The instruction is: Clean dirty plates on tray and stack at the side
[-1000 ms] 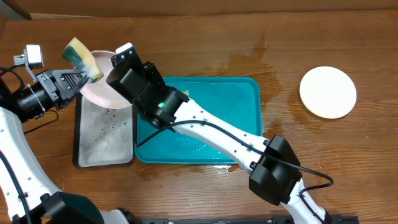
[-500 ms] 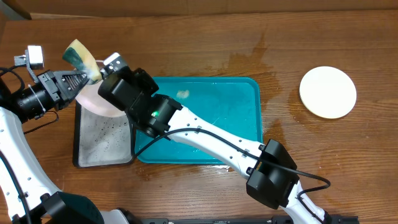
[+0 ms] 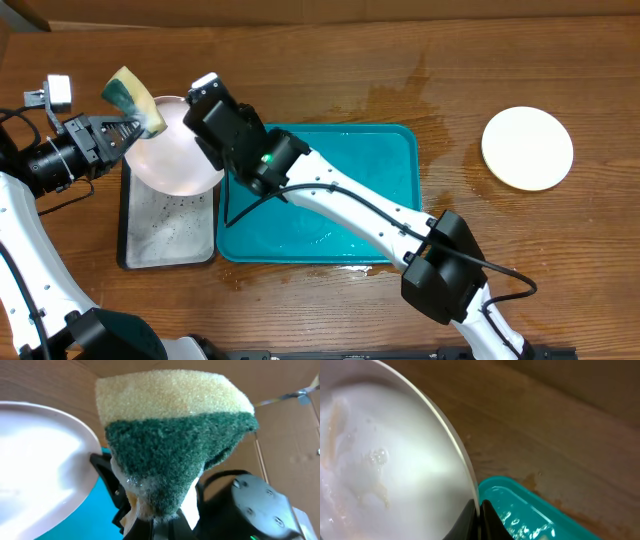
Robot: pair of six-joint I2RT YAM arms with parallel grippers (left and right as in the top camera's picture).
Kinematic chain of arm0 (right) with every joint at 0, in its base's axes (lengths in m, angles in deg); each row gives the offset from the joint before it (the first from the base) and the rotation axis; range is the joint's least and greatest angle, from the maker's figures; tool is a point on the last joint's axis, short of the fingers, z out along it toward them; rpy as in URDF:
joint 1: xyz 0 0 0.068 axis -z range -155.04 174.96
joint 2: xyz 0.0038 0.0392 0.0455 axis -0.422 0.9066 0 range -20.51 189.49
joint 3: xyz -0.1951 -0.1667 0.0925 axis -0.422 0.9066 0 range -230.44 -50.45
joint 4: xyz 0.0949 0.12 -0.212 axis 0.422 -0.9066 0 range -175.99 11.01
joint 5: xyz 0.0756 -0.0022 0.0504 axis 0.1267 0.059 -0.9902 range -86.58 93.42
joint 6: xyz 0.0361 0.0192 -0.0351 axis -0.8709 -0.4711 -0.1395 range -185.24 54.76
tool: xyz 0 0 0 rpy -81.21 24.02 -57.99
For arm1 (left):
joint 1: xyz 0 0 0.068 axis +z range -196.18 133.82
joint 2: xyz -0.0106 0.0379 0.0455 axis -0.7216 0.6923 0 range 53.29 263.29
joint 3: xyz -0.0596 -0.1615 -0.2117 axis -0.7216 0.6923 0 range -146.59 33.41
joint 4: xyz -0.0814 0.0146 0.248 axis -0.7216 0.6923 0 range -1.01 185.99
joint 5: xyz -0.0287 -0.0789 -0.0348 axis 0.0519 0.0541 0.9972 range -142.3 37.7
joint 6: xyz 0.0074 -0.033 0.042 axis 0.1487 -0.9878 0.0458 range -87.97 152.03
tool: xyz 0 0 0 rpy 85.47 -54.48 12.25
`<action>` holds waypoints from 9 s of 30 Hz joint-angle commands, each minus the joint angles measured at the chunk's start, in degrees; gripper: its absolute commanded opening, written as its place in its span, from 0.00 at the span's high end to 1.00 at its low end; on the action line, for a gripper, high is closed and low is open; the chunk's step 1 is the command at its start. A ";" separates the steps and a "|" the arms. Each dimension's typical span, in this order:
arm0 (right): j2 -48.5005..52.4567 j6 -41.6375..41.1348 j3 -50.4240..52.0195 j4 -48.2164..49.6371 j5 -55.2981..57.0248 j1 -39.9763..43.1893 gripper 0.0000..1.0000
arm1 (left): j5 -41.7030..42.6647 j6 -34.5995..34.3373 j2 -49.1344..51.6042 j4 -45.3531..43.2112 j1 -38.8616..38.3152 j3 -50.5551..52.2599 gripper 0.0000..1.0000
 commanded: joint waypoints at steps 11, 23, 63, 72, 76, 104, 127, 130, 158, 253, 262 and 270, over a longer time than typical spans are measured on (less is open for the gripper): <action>0.31 -2.05 -0.20 3.04 8.57 -3.06 0.96 | -3.15 1.44 -0.90 0.13 -0.02 -1.25 0.96; 6.05 15.08 1.70 15.82 17.00 -6.16 0.96 | -4.22 1.44 -0.90 0.13 -0.02 -1.25 0.96; 13.84 24.00 1.68 18.34 16.44 -9.20 0.96 | -4.22 1.44 -0.90 -0.37 -0.02 -1.25 0.96; 12.90 18.03 1.46 13.49 8.70 -7.32 0.96 | -6.05 -2.89 -0.90 -6.27 -0.02 -1.25 0.96; 12.04 13.75 1.46 12.24 5.40 -5.75 0.96 | -11.76 -9.55 -0.90 -12.68 -0.02 -1.25 0.96; 7.82 22.29 -6.12 13.60 10.25 -0.92 0.96 | -35.17 -15.96 -0.87 -14.12 -0.02 -1.22 0.96; 7.82 54.42 -6.19 39.65 39.91 -7.74 0.96 | -35.93 -16.63 -0.87 -13.97 -0.02 -1.22 0.96; 7.82 53.51 -6.19 39.41 40.96 -7.74 0.96 | -35.91 -16.65 -0.87 -13.86 -0.02 -1.22 0.96; -5.07 10.58 -6.21 -2.73 -6.08 4.15 0.96 | -35.89 -16.61 -0.87 -12.48 -0.90 -1.22 0.96; -8.02 13.53 -11.93 -59.52 -102.25 47.58 0.00 | -43.85 -13.29 -0.74 -11.21 -10.97 -1.22 0.92; -8.00 1.95 -11.93 -46.73 -69.90 48.76 0.00 | -44.28 -3.17 -0.52 -11.63 -10.97 -1.16 0.70; -8.00 -16.17 -11.93 -40.50 -18.01 48.54 0.00 | -44.50 -1.29 1.07 -11.67 -10.97 -0.92 0.56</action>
